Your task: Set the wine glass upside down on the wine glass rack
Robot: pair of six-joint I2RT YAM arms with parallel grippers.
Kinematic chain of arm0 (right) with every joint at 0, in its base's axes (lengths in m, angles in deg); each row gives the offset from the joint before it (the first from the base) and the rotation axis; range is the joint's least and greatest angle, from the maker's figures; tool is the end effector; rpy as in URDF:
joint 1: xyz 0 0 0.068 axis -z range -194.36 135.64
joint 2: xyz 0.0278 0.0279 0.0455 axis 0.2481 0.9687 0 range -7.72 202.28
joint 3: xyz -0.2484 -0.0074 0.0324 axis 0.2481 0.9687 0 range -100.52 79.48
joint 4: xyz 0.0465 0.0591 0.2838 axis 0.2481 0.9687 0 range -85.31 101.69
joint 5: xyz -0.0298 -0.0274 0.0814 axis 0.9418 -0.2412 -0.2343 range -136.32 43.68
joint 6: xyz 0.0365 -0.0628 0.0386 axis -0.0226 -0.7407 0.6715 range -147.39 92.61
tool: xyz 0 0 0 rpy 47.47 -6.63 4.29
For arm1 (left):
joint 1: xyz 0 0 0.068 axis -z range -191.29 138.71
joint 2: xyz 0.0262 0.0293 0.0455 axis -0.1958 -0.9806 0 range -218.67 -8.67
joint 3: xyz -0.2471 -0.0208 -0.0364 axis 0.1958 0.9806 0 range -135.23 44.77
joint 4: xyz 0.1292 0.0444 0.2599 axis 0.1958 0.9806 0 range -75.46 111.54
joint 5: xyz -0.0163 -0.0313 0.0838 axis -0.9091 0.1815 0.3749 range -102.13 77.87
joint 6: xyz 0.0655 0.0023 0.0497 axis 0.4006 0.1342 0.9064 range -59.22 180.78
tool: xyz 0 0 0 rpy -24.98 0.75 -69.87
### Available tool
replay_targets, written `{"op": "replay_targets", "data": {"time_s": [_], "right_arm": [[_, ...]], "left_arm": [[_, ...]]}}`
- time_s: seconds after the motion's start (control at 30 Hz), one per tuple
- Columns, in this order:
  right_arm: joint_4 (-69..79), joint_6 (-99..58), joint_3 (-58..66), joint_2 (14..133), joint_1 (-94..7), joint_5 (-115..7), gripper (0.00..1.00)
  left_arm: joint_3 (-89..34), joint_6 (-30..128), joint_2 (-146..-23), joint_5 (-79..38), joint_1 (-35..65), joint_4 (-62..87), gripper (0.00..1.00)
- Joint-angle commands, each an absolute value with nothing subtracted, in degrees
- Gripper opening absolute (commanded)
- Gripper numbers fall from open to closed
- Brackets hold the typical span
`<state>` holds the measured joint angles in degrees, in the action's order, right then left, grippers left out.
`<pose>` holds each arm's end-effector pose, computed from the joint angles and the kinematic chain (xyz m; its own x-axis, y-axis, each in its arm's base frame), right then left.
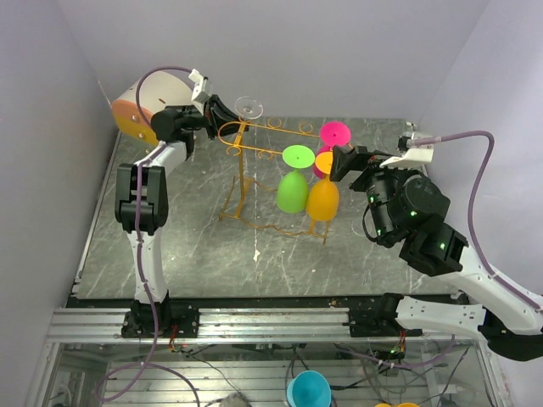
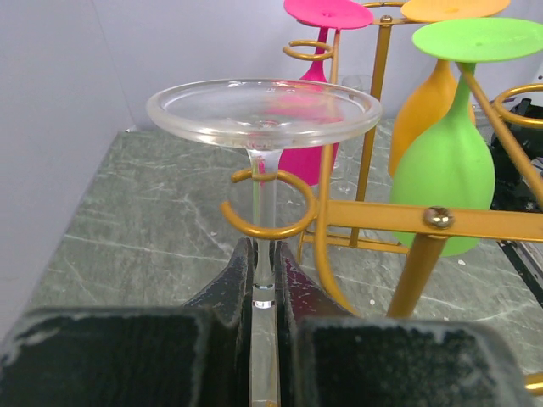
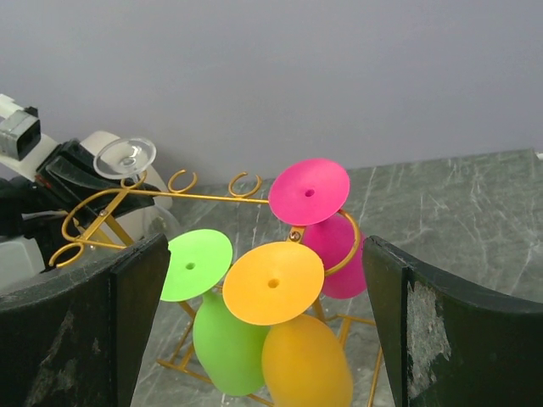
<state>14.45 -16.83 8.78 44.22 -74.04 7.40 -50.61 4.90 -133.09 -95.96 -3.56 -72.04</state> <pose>0.1666 0.1705 0.4680 0.0578 0.3135 -0.9478 -0.1215 0.9446 0.3050 0.4592 -0.1341 0.2984 0.0193 -0.0923 -0.9955 0.9969 -0.0745 0.0262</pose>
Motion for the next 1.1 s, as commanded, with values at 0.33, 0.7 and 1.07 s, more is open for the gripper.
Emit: {"op": "replay_targets", "data": {"time_s": [0.33,0.7,1.07], "right_arm": [[26.2,-8.9,4.1,46.7,-71.4,17.8,0.97],[39.8,1.2,1.9,51.9,-35.0,-13.8,0.94],[39.7,1.0,3.6,51.1,-32.5,-14.9,0.97]], "left_arm": [[-44.2,9.2,-127.5,-97.7,-3.3,-84.4,0.07],[-43.5,9.4,-127.9,-97.0,-4.1,-84.5,0.08],[-43.1,8.7,-128.3,-97.5,-4.4,-84.5,0.38]]}}
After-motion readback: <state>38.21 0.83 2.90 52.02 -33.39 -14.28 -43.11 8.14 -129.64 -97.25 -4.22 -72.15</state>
